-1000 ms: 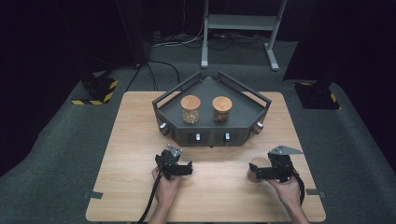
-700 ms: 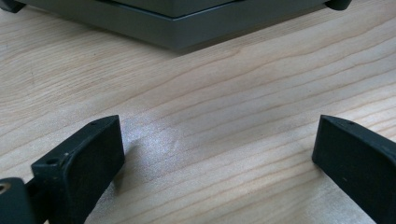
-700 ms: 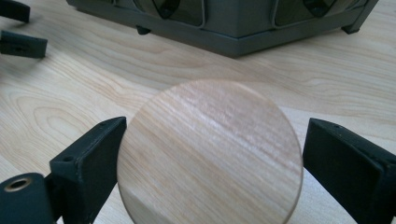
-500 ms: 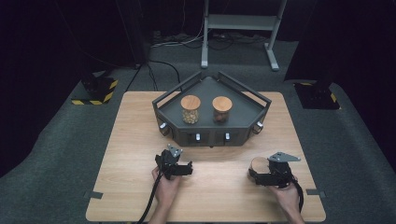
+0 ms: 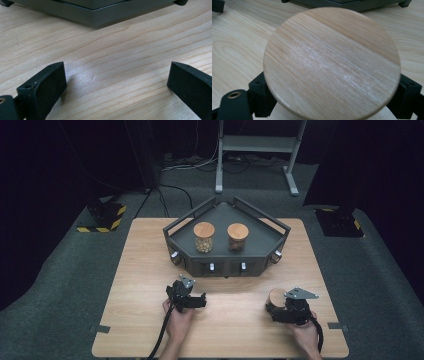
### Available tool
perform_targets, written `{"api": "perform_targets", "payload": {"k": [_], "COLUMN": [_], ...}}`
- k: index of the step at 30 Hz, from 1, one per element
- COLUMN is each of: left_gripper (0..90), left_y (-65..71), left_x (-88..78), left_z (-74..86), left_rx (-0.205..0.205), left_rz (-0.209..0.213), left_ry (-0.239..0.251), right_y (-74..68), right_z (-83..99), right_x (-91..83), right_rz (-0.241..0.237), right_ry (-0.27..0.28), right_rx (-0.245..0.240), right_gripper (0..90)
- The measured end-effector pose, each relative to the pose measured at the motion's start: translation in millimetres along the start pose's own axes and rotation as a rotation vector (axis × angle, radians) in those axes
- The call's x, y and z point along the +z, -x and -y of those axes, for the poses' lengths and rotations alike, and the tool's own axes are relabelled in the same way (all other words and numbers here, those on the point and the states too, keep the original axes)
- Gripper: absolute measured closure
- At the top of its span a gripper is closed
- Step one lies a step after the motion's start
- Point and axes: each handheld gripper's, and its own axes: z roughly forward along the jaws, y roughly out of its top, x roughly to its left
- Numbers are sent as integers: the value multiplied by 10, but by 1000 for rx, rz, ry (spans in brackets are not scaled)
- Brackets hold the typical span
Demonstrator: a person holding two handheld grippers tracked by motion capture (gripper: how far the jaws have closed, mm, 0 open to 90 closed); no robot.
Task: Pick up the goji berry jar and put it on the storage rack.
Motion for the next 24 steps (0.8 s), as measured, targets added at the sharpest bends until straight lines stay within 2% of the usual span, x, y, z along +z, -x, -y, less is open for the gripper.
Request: {"api": "perform_targets", "payload": {"k": [8, 10, 24], "left_gripper": [22, 22, 22], "left_y": [0, 0, 0], "left_x": [0, 0, 0], "left_z": [0, 0, 0], "left_rx": [0, 0, 0], "left_rz": [0, 0, 0], "left_ry": [0, 0, 0], "right_y": [-19, -71, -38], "right_z": [32, 49, 143], "right_x": [35, 43, 35], "right_rz": [-6, 14, 6], "right_ry": [0, 7, 43], "right_rx": [-32, -48, -38], "right_gripper": [218, 223, 250]}}
